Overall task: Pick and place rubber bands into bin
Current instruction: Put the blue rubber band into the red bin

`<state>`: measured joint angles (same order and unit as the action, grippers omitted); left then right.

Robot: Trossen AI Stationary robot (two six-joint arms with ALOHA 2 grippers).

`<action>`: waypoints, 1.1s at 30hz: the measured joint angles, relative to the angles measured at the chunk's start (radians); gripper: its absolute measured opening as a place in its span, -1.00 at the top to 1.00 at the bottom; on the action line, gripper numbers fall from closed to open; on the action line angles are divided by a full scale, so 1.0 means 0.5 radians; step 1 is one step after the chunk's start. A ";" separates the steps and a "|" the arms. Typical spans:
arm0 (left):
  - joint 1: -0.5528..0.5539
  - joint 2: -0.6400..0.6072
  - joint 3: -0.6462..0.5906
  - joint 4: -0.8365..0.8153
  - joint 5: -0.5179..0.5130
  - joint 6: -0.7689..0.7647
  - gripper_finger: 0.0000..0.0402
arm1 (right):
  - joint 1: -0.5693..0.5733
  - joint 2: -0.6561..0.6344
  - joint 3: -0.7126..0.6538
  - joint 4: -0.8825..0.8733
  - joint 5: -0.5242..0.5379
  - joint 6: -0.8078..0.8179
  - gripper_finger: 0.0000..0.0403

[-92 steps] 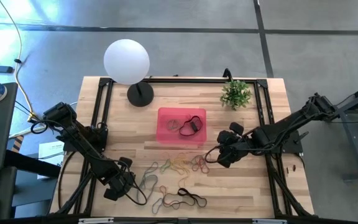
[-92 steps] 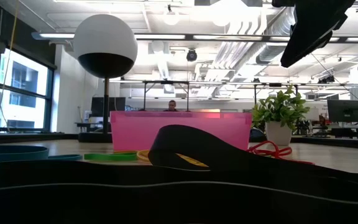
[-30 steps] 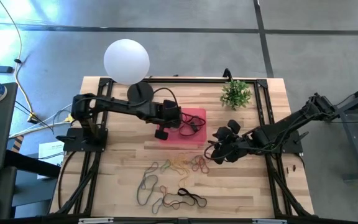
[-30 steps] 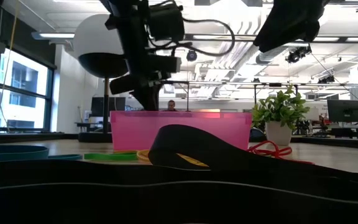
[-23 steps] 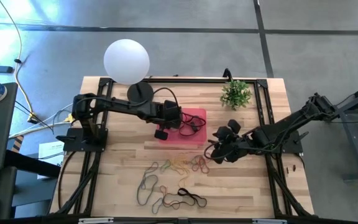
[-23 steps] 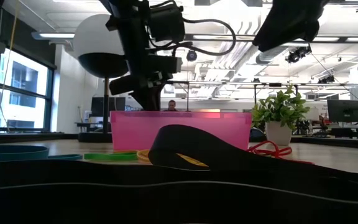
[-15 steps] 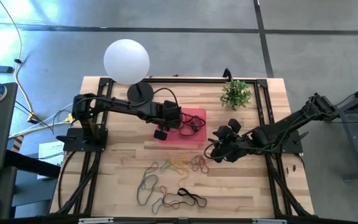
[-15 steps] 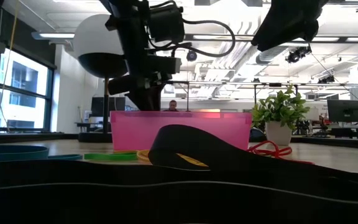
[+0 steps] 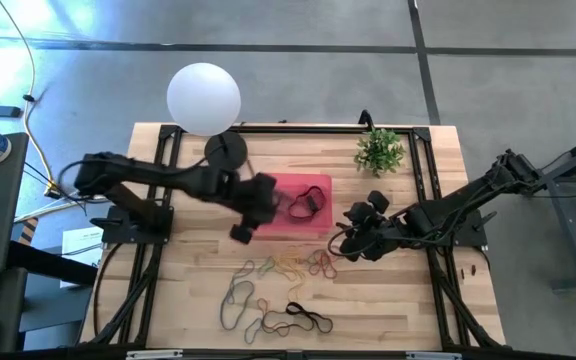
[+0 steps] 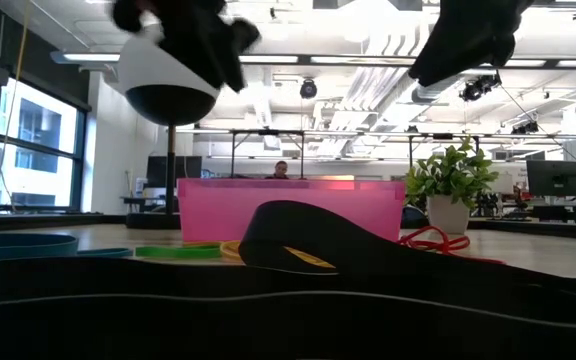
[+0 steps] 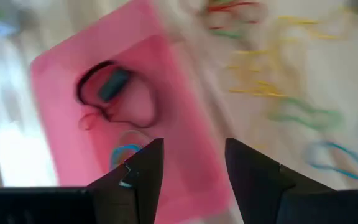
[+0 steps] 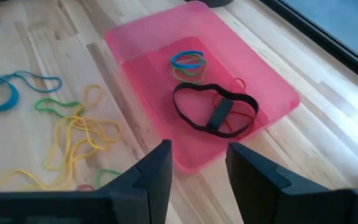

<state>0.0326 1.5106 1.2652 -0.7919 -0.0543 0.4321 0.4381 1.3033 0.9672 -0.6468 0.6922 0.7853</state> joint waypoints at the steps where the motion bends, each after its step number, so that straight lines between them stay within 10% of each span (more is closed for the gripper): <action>1: -0.060 -0.028 0.000 -0.024 -0.007 -0.024 0.20 | 0.000 0.000 0.000 -0.016 0.001 -0.001 0.29; 11: -0.515 -0.034 -0.092 -0.161 -0.182 -0.460 0.20 | -0.023 0.000 0.000 -0.046 -0.005 -0.176 0.29; 21: -0.807 -0.037 -0.429 0.122 0.061 -0.667 0.20 | -0.052 0.000 0.000 -0.054 -0.063 -0.330 0.29; 33: -0.882 -0.028 -0.738 0.542 0.086 -0.896 0.20 | -0.053 0.000 0.000 -0.059 -0.039 -0.368 0.29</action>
<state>-0.4085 1.4968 0.8962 -0.5208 -0.0113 -0.0160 0.4117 1.3033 0.9672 -0.6765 0.6725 0.6013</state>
